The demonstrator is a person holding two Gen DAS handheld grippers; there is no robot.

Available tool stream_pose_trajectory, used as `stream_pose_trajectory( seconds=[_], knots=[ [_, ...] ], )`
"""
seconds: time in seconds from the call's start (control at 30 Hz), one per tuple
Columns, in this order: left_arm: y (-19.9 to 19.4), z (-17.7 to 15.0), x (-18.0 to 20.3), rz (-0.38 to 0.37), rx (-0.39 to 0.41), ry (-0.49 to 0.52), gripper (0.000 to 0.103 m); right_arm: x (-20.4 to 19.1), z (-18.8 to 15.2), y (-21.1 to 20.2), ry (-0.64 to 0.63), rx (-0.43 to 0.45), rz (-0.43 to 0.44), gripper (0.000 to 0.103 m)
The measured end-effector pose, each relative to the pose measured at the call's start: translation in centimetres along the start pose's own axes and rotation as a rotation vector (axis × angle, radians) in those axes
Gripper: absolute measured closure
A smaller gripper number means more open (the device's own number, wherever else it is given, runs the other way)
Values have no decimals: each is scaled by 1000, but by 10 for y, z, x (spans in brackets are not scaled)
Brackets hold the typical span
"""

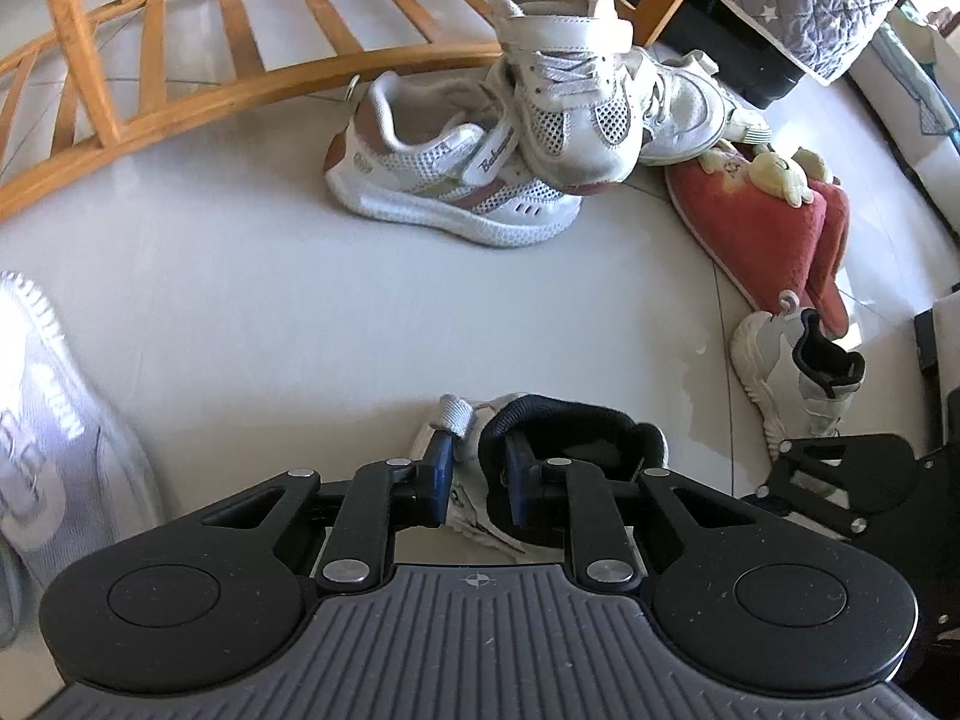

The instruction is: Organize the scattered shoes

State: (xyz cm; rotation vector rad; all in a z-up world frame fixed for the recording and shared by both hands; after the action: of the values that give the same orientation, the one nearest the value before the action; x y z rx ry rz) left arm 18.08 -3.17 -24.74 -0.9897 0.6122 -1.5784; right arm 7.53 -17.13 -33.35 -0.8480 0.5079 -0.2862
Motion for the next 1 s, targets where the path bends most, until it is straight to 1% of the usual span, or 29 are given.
stream_pose_trajectory(
  seconds=[0.13,0.27,0.43,0.47,0.53,0.7,0.73,0.77,0.83,0.97,1.0],
  knots=[
    [4,4,4,-5,5,38,85,2,13,6,12,41,-32,19],
    [8,9,9,-6,12,68,85,0,23,17,36,64,-39,20],
    [13,15,15,-17,28,95,84,-24,35,44,14,60,-21,26],
    [14,17,16,-20,31,100,84,-24,36,47,13,60,-18,26],
    [15,18,18,-28,36,107,84,-37,41,61,-1,54,-6,27],
    [19,22,23,-53,45,113,83,-42,50,81,-6,54,18,27],
    [19,22,24,-57,45,115,83,-44,47,79,-11,54,21,27],
    [21,23,25,-64,46,119,83,-35,48,77,-12,55,25,27],
    [22,25,28,-78,48,134,83,-38,54,85,-11,57,34,27],
    [25,27,34,-118,46,168,83,-35,63,86,-9,68,44,27],
    [25,27,33,-122,44,163,83,-33,65,85,-8,70,46,27]
  ],
)
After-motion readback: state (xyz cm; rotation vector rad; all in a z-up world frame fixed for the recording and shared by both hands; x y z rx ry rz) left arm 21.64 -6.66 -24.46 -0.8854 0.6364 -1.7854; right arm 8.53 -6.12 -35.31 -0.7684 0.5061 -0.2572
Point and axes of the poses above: each gripper's, at about its wrist camera, not at the fingertips, and y roughly the way its jaws point, x to its right, z to its top, the point moved 5 cm from there along y, roughly the way its jaws point, and after that the axes turned 14 degrees about x, right-handed, at the moved point
